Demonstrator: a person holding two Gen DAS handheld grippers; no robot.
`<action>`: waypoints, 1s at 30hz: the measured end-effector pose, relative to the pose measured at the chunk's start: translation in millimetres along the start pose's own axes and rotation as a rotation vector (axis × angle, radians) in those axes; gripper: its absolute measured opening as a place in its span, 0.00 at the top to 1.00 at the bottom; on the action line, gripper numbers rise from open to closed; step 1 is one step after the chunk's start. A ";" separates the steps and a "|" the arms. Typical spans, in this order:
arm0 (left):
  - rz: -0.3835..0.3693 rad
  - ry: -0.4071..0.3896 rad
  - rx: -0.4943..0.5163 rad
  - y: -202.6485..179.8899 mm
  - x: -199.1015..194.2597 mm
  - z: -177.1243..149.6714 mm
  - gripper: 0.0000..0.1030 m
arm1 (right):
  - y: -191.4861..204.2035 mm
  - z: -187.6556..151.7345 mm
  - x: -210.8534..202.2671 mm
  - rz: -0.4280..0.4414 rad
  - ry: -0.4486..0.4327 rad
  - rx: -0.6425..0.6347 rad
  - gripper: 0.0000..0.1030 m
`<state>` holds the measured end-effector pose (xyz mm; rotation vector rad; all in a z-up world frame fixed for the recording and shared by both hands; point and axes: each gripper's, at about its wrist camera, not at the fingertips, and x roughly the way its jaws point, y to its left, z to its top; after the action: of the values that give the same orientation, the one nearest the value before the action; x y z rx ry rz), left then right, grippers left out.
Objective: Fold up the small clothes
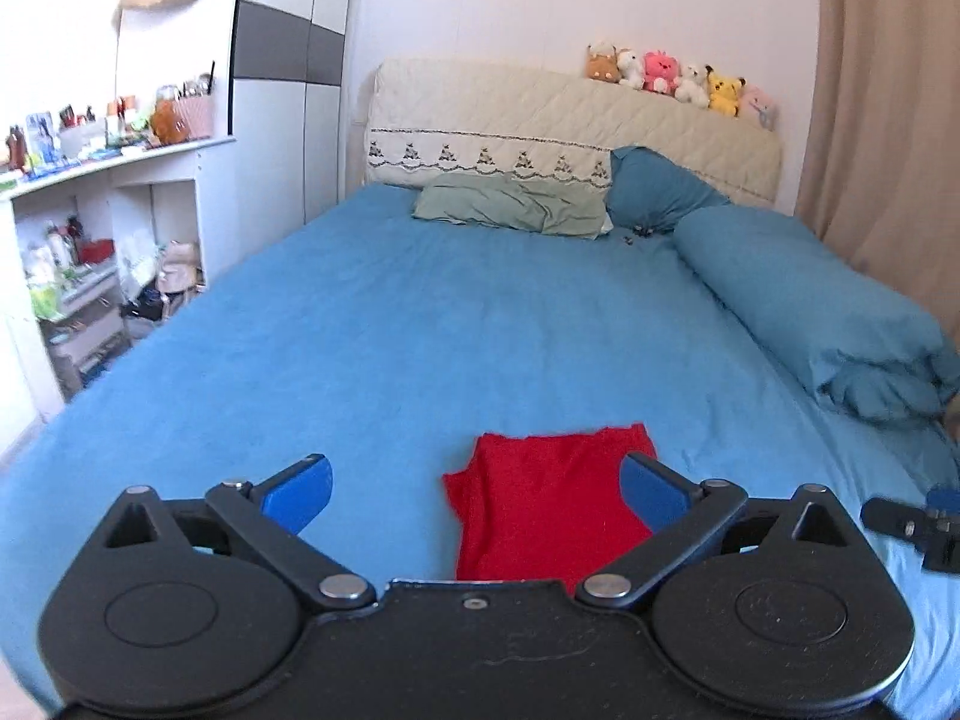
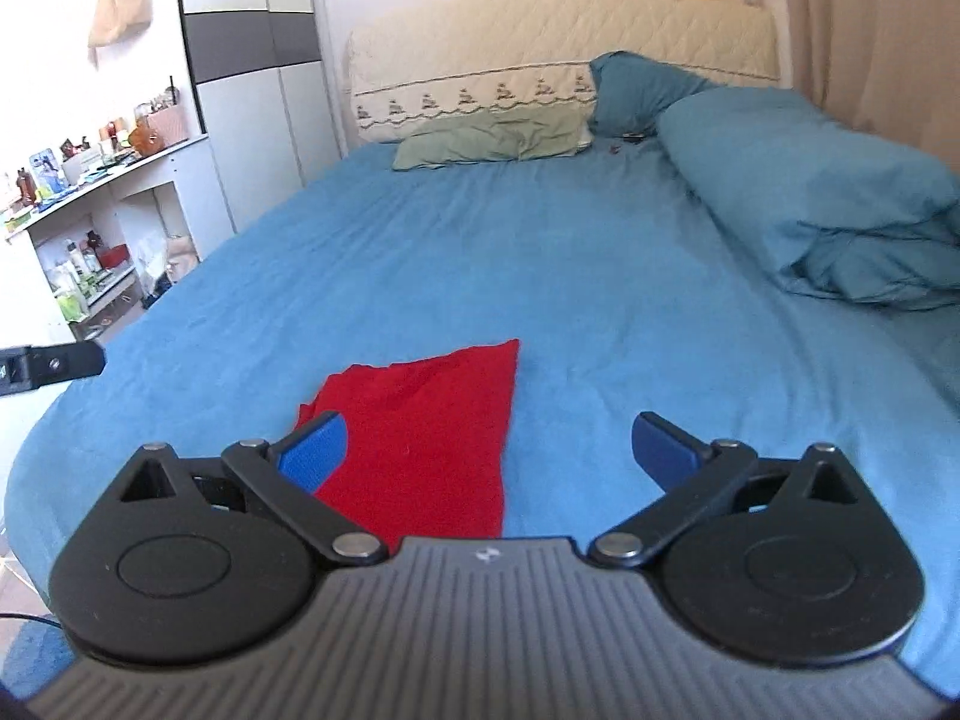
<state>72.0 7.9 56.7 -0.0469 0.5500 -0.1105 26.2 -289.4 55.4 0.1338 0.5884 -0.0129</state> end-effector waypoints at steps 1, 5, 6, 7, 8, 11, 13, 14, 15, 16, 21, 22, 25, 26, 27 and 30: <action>0.005 0.000 0.019 -3.5 -9.6 -2.4 0.00 | 3.4 -0.6 -12.0 -0.006 0.007 -0.005 0.00; 0.019 0.026 0.080 -13.8 -34.3 -20.1 0.00 | 16.9 -10.3 -51.0 -0.052 0.033 -0.026 0.00; 0.016 0.036 0.092 -15.8 -39.2 -25.3 0.00 | 19.7 -14.0 -57.1 -0.067 0.048 -0.028 0.00; 0.014 0.045 0.103 -15.9 -42.0 -30.4 0.00 | 21.6 -19.0 -62.7 -0.073 0.064 -0.027 0.00; 0.014 0.051 0.115 -18.3 -47.1 -35.5 0.00 | 23.8 -24.4 -67.4 -0.077 0.079 -0.027 0.00; 0.030 0.051 0.158 -23.9 -58.1 -48.5 0.00 | 26.9 -40.4 -74.8 -0.094 0.117 -0.032 0.00; 0.043 0.058 0.187 -26.0 -61.5 -55.9 0.00 | 27.1 -51.2 -76.4 -0.100 0.145 -0.019 0.00; 0.045 0.062 0.195 -26.6 -62.3 -59.2 0.00 | 26.6 -56.1 -75.4 -0.102 0.156 -0.011 0.00; 0.043 0.068 0.200 -27.7 -63.2 -62.6 0.00 | 26.6 -61.4 -76.3 -0.108 0.167 -0.004 0.00; 0.034 0.074 0.201 -27.8 -63.9 -65.6 0.00 | 26.4 -65.3 -76.5 -0.116 0.175 0.001 0.00; 0.027 0.115 0.199 -26.3 -63.5 -79.9 0.00 | 25.8 -75.9 -76.5 -0.121 0.204 0.006 0.00; 0.026 0.119 0.195 -26.3 -64.2 -81.6 0.00 | 25.7 -76.6 -76.5 -0.121 0.207 0.004 0.00; 0.021 0.116 0.178 -26.1 -65.8 -82.4 0.00 | 26.7 -78.2 -76.4 -0.128 0.212 -0.004 0.00; 0.019 0.115 0.174 -26.1 -66.4 -82.4 0.00 | 26.9 -78.3 -76.1 -0.126 0.214 -0.004 0.00; 0.017 0.113 0.170 -25.9 -67.2 -82.5 0.00 | 27.2 -78.3 -76.0 -0.126 0.214 -0.004 0.00; 0.014 0.112 0.167 -24.8 -67.6 -82.3 0.00 | 27.6 -78.1 -75.5 -0.125 0.216 -0.004 0.00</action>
<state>-30.6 -10.0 23.5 0.1264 0.6508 -0.1453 -78.4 -253.9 36.3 0.0946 0.8116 -0.1200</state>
